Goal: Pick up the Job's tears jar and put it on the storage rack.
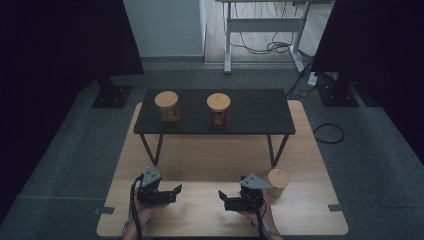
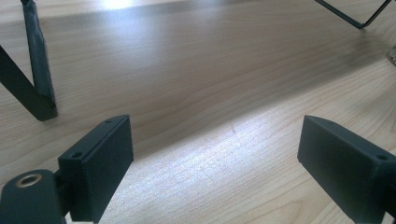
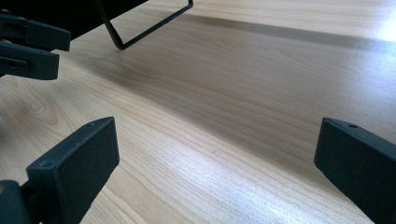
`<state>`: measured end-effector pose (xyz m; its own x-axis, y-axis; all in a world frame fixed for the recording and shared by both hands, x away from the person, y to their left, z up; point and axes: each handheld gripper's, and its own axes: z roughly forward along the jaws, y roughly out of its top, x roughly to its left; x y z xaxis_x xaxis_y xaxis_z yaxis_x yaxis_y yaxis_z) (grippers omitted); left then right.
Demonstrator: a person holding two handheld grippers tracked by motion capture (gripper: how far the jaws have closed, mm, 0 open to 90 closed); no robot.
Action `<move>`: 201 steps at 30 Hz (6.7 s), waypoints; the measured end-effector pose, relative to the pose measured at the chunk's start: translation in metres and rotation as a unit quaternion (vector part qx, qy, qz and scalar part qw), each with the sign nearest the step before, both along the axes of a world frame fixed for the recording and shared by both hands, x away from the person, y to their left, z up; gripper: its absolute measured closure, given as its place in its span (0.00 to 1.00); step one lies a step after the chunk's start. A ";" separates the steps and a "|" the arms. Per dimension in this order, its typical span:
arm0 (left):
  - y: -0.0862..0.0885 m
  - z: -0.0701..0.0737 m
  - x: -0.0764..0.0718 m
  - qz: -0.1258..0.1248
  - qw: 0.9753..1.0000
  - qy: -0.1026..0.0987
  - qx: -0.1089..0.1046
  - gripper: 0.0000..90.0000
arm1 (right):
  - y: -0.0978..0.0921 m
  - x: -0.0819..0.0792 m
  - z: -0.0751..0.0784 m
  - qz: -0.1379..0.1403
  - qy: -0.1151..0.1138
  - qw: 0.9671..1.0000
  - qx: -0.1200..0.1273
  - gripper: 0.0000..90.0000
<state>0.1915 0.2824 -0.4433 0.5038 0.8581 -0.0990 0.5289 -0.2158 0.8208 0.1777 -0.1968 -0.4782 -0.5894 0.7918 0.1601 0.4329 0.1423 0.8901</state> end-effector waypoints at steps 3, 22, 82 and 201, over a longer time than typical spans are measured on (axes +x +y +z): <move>0.000 0.000 0.000 0.000 1.000 0.000 0.000 0.11 | -0.001 -0.003 0.002 0.000 0.000 1.000 -0.002 0.00; -0.001 0.000 0.000 -0.001 1.000 0.001 0.002 0.11 | -0.026 -0.023 0.006 0.050 -0.023 0.998 -0.030 0.02; -0.004 0.000 -0.002 0.000 1.000 0.000 0.001 0.11 | -0.138 -0.053 0.007 -0.018 -0.007 0.999 -0.036 0.06; -0.005 -0.001 -0.001 -0.003 1.000 0.002 0.007 0.11 | -0.110 -0.001 -0.008 -0.087 0.012 0.994 -0.065 0.27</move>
